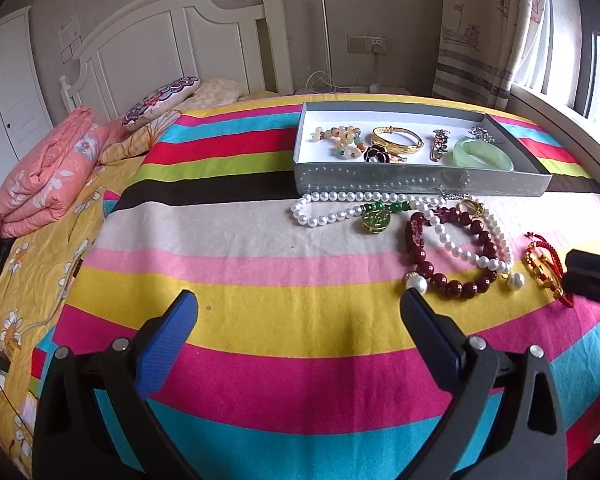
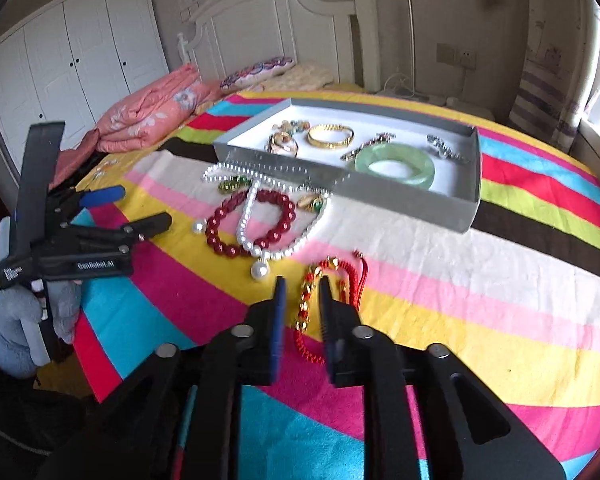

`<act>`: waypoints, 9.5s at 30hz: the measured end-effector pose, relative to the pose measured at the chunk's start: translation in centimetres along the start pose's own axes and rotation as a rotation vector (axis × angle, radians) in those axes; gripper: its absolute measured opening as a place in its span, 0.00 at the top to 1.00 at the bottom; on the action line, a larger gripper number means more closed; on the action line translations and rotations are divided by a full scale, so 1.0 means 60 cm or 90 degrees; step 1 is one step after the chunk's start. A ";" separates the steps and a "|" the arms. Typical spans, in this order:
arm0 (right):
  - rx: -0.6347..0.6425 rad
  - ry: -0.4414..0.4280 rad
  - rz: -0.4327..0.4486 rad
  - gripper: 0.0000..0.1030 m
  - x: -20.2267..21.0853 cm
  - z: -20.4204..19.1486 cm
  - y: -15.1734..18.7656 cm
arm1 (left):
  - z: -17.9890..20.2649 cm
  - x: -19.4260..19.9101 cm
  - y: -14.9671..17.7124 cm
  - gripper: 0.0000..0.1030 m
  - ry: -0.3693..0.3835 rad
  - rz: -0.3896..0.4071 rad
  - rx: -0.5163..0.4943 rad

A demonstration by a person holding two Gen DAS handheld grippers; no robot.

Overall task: Organize jewelry
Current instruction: 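Grasp the red string bracelet with gold charms with the right gripper, then grasp the pearl necklace with green pendant with the left gripper while the right holds the red bracelet, then carry the pearl necklace and red bracelet over the white box with both grippers, then open both grippers to drop the necklace and bracelet into the box, then withdraw both grippers and move the right gripper toward the dark red bead bracelet, then grasp the dark red bead bracelet with the right gripper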

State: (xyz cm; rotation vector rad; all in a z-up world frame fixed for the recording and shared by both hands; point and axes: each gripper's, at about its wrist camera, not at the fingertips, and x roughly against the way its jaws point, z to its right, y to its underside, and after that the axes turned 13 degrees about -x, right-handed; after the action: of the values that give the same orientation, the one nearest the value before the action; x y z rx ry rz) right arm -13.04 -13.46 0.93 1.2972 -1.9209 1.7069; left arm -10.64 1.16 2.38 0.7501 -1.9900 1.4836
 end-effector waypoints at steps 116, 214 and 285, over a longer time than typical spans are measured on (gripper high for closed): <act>-0.017 0.043 0.216 0.87 0.110 0.081 -0.143 | 0.184 -0.133 -0.211 0.65 0.500 -0.053 -0.182; -0.021 0.047 -0.010 0.26 -0.073 -0.028 -0.054 | -0.130 -0.035 0.026 0.03 0.267 0.067 0.228; -0.038 0.134 -0.012 0.88 0.001 0.078 -0.001 | 0.026 -0.014 -0.040 0.03 0.129 0.009 -0.051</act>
State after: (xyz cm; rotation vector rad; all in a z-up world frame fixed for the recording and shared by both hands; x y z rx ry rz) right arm -11.37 -17.66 -0.26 1.0644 -1.8175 1.6898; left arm -8.53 -0.79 3.00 0.5318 -1.8926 1.4184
